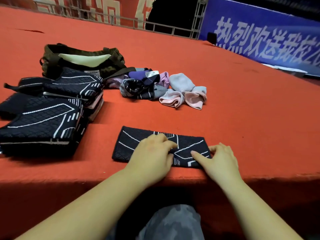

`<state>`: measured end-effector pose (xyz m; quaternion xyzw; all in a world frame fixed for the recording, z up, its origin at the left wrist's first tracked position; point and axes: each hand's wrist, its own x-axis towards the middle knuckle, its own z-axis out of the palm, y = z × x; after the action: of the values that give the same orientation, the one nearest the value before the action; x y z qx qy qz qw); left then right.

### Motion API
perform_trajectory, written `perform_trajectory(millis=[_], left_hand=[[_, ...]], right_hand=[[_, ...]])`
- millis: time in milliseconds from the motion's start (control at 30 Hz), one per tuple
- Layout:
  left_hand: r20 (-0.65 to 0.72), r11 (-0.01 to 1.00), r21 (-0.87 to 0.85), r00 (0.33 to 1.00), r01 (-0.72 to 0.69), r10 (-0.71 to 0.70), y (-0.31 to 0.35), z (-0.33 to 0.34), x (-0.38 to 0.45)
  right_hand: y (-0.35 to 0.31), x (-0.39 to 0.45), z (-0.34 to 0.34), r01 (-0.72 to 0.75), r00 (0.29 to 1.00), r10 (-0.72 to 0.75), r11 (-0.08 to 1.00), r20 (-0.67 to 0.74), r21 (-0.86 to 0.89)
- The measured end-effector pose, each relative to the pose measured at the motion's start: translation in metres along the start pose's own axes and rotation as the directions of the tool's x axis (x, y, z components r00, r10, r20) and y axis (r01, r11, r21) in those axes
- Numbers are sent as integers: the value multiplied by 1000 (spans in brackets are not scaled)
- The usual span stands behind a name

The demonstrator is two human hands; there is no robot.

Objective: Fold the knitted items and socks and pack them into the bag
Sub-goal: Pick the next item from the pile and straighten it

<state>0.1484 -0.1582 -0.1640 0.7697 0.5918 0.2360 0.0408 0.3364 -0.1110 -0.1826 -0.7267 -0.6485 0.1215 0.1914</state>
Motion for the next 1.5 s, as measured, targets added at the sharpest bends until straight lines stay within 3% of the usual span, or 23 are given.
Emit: perform_trajectory(millis=[100, 167, 200, 267, 333, 400, 467, 500, 567, 633, 700, 767, 833, 900, 967, 1033, 1233, 1367, 1433, 1500], left_hand=[[50, 994, -6, 993, 107, -107, 11, 15, 11], [78, 979, -91, 981, 183, -176, 8, 20, 15], [97, 972, -126, 977, 200, -189, 6, 20, 16], [147, 938, -260, 970, 228, -195, 2, 17, 16], [187, 757, -574, 950, 312, -250, 1, 6, 18], [267, 425, -813, 903, 398, -336, 2, -9, 20], [365, 156, -880, 850, 448, -381, -5, -22, 19], [389, 56, -894, 834, 444, -391, -11, -26, 15], [392, -31, -905, 801, 425, -452, -26, -33, 4], [349, 30, -898, 753, 439, -558, -45, -35, -8], [264, 191, -869, 755, 456, -600, -59, -38, -19], [144, 415, -783, 784, 464, -605, -69, -41, -25], [-9, 647, -576, 787, 500, -617, -75, -44, -28], [-128, 756, -418, 790, 505, -599, -76, -45, -28], [-156, 777, -392, 797, 493, -584, -77, -41, -25], [-150, 780, -390, 802, 489, -578, -78, -35, -21], [-206, 863, -273, 851, 424, -483, -84, -21, -24], [-265, 917, 13, 886, 398, -381, -85, -16, -26], [-233, 904, 96, 892, 416, -386, -87, -14, -28], [-218, 908, 159, 911, 388, -352, -88, -13, -32]], right_hand=[[-10, -6, -5, 41, 998, -27, 959, -53, 279], [-21, -9, -13, 26, 997, 14, 859, -74, 512], [-27, -11, -17, 18, 995, 46, 771, -84, 637], [-41, -16, -23, -23, 993, 115, 475, -36, 879], [-58, -21, -25, -54, 992, 126, 174, 32, 983], [-78, -26, -24, -106, 988, 111, 6, 105, 994], [-98, -32, -17, -172, 983, 51, -49, 174, 984], [-108, -35, -11, -207, 978, 6, -26, 207, 978], [-126, -43, 3, -254, 961, -96, 53, 259, 966], [-143, -52, 14, -271, 938, -184, 142, 295, 952], [-156, -58, 21, -300, 903, -262, 183, 341, 936], [-163, -61, 25, -293, 885, -306, 222, 352, 930], [-161, -61, 27, -18, 917, -347, 457, 197, 889], [-150, -58, 29, 361, 883, -466, 758, 64, 544], [-138, -53, 32, 502, 838, -532, 839, 121, 212], [-129, -49, 37, 511, 828, -524, 851, 201, 119], [-117, -46, 39, 577, 763, -592, 805, 259, 140], [-109, -42, 39, 601, 724, -625, 780, 293, 177], [-106, -40, 35, 536, 752, -596, 801, 282, 266], [-103, -39, 33, 437, 826, -514, 843, 230, 314]])
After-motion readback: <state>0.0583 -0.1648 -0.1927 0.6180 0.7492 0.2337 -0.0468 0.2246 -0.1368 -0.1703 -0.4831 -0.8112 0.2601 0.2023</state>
